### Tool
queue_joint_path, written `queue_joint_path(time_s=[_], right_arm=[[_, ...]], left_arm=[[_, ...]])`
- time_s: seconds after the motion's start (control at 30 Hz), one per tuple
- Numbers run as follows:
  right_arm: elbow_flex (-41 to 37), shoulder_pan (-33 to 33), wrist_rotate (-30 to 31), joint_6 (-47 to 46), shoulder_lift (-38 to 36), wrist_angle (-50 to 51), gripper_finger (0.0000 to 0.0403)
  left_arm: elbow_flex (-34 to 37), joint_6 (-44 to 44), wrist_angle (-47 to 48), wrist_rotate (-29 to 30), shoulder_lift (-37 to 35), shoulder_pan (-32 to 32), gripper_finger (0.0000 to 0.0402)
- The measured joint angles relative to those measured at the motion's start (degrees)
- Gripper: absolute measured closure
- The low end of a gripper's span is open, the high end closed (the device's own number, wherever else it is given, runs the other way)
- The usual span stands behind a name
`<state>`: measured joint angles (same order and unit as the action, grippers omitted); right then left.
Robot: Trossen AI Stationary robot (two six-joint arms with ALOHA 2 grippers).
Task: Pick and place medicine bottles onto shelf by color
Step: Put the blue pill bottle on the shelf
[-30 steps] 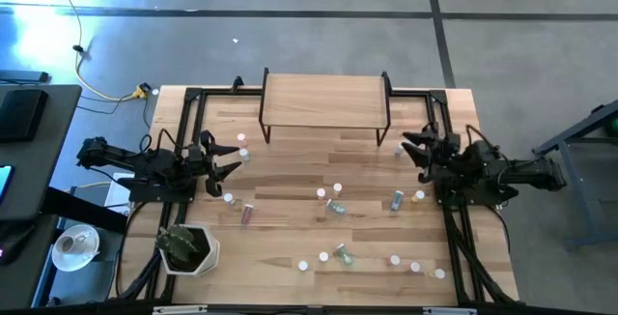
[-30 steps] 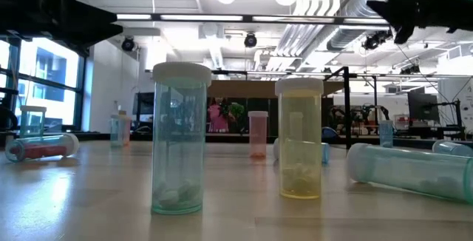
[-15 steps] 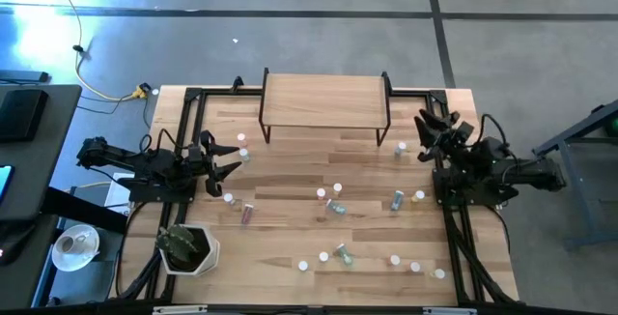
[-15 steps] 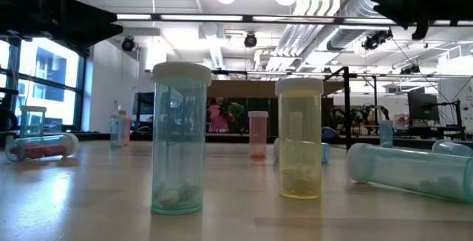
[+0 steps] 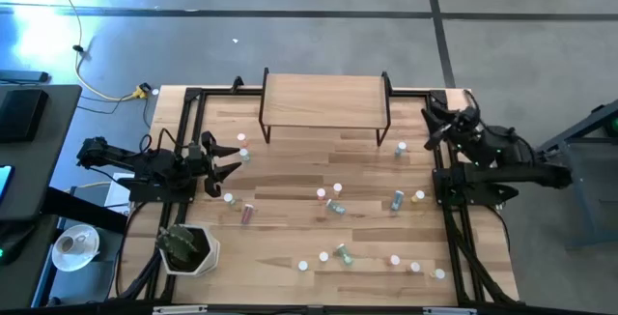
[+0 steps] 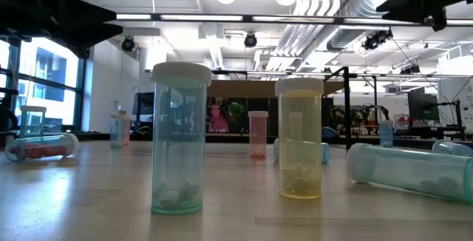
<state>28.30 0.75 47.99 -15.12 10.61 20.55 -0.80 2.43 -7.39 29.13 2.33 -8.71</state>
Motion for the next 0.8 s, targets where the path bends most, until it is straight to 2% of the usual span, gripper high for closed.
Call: queue_joint_path(time_s=[0.2,0.4,0.7,0.8], right_arm=[[5.88,0.01,-0.37,-12.16,8.43,14.9,0.0263],[10.47,0.01,-4.54,-26.39,15.88,28.04,0.0263],[11.27,1.48,-12.54,-43.41,21.1,43.19,0.0263],[11.27,3.62,-15.04,-44.86,22.32,45.07,0.0261]], left_arm=[[0.0,0.4,0.0,0.0,0.0,0.0,0.0202],[0.0,0.4,-0.1,0.0,0.0,0.0,0.0202],[0.0,0.4,-0.14,-0.02,0.0,0.0,0.0202],[0.0,0.4,-0.14,-0.03,0.0,0.0,0.0202]])
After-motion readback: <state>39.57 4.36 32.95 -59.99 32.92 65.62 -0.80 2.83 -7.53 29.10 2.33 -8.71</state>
